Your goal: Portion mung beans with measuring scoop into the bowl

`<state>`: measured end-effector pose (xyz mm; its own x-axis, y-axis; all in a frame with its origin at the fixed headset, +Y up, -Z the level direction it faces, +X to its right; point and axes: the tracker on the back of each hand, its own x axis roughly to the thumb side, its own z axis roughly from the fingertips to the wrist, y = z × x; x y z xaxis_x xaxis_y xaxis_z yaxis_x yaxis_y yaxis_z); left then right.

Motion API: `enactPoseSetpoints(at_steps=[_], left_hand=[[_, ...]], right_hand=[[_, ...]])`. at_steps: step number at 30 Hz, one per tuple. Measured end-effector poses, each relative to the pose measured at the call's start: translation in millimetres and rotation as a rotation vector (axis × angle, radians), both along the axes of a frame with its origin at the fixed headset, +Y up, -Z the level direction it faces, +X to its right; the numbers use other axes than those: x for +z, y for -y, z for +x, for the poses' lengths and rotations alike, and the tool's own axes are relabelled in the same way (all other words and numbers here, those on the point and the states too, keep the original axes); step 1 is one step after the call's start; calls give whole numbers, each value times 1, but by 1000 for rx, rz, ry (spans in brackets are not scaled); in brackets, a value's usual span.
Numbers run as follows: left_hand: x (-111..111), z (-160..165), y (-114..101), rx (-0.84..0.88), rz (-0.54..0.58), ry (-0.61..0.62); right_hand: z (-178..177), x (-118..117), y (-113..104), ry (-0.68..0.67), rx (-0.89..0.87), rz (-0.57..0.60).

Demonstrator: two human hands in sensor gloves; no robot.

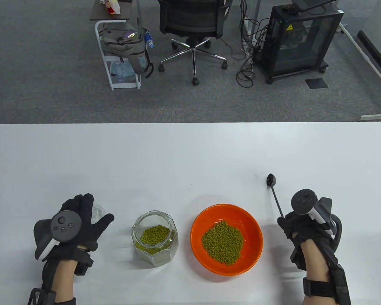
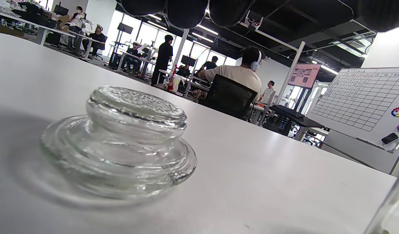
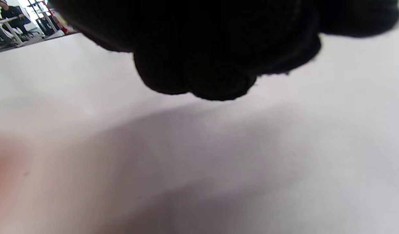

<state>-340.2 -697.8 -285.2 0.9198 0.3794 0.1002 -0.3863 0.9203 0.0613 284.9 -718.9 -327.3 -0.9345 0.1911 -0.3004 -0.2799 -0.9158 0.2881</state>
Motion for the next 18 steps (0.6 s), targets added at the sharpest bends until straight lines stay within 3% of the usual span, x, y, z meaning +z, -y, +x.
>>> enactPoseSetpoints(at_steps=[8,18], left_hand=[[0,1,0,-15,-10,-5],[-1,2,1,-17,-20,-4]], right_hand=[[-6,-3,14,-21,61,-125],[-12,-5,22,-11,157,-200]])
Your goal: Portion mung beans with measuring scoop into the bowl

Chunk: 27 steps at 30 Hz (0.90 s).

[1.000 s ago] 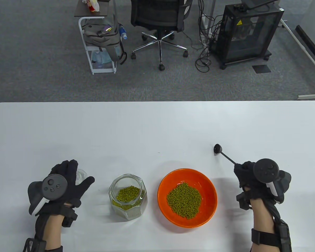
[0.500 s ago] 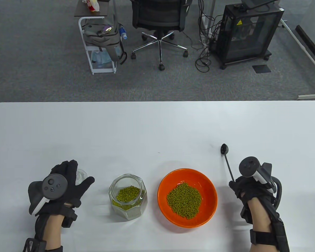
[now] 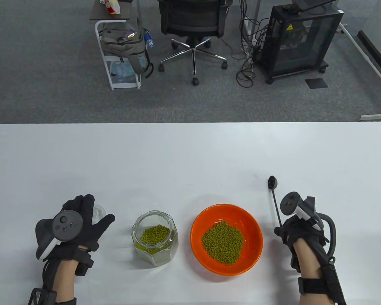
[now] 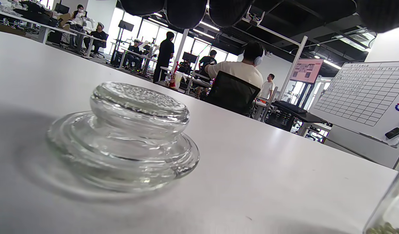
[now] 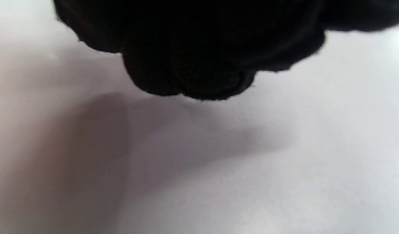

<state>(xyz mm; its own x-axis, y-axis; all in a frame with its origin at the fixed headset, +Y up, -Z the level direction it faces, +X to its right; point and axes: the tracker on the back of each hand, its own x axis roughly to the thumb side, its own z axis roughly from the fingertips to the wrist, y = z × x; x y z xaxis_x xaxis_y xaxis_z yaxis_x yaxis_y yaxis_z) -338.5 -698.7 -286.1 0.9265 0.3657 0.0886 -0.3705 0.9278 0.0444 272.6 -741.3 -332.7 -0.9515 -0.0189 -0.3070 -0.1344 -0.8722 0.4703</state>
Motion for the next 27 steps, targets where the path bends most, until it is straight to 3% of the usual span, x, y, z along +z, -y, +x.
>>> enactPoseSetpoints(at_steps=[10,27], left_hand=[[0,1,0,-2,-10,-1],[-1,3,2,-16,-30,2]], right_hand=[[2,-1,10,7,24,-75],[8,0,12,69,56,-97]])
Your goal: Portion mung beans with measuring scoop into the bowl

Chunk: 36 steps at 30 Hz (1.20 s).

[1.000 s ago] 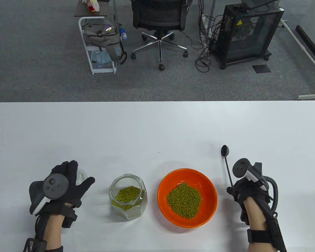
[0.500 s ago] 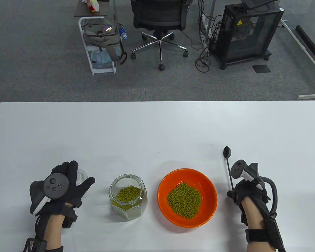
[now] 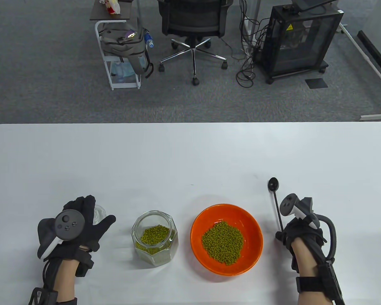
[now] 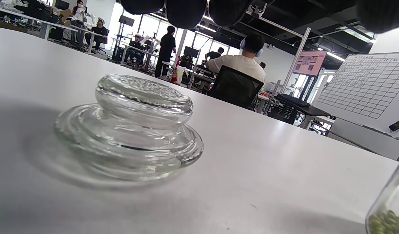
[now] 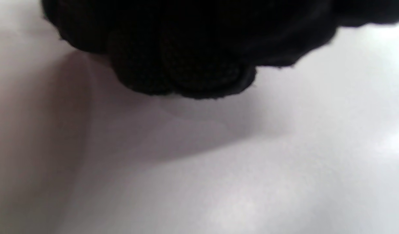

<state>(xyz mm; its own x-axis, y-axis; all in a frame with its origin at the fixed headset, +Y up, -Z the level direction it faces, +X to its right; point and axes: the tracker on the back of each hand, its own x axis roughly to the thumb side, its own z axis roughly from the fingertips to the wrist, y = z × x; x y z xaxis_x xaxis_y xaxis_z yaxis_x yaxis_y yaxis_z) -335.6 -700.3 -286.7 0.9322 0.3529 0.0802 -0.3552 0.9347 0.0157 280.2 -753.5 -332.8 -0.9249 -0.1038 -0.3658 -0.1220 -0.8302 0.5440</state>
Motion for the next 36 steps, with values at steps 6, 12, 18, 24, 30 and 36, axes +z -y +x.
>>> enactPoseSetpoints(at_steps=[6,12,18,24,30,36], left_hand=[[-1,0,1,0,-6,1],[0,1,1,-4,-23,-2],[-1,2,2,-6,-29,1],[-1,3,2,-6,-31,1],[-1,2,2,-2,-30,-1],[-1,2,2,0,-29,0]], right_hand=[[10,0,4,35,-55,-3],[19,1,6,82,-78,3],[27,2,10,102,-133,8],[26,3,9,100,-133,11],[26,3,9,97,-138,8],[28,4,9,106,-154,6]])
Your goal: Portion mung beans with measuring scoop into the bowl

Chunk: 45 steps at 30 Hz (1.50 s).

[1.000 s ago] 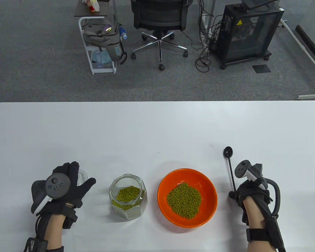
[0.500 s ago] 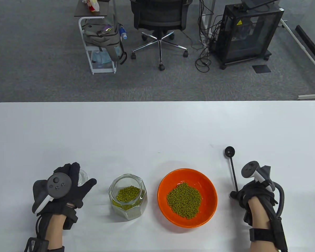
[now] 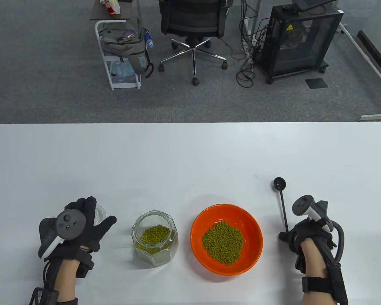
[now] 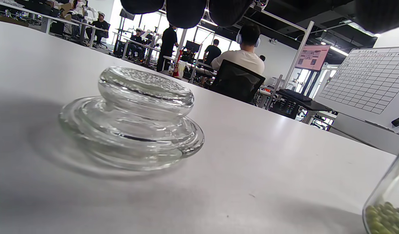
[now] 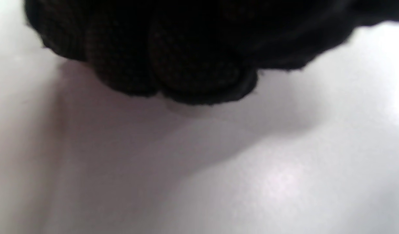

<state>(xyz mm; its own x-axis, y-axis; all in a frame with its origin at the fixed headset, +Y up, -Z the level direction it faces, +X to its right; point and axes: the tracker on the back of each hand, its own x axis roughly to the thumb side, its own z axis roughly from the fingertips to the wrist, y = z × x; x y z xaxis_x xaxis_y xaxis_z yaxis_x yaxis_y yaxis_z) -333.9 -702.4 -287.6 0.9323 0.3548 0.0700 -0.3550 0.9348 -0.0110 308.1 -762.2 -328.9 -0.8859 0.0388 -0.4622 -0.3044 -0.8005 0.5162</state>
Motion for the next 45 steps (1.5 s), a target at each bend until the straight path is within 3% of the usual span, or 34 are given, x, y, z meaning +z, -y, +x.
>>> enactPoseSetpoints(at_steps=[15,17,22,25,30,37,45], left_hand=[[0,-2,0,4,12,-5],[1,-3,-1,5,17,-7],[1,-5,-2,-2,40,-16],[2,-6,-3,-12,55,-21],[2,-7,-4,-25,72,-28],[1,-11,-2,-45,84,-45],[-4,-19,6,-66,55,-87]], right_hand=[[-4,2,-17,-17,0,93],[-7,2,-24,-26,14,153],[-17,6,-51,-37,-31,472],[-23,10,-61,-50,-23,581],[-43,17,-78,-156,-46,804],[-66,23,-83,-329,-79,891],[-71,26,-85,-353,-29,936]])
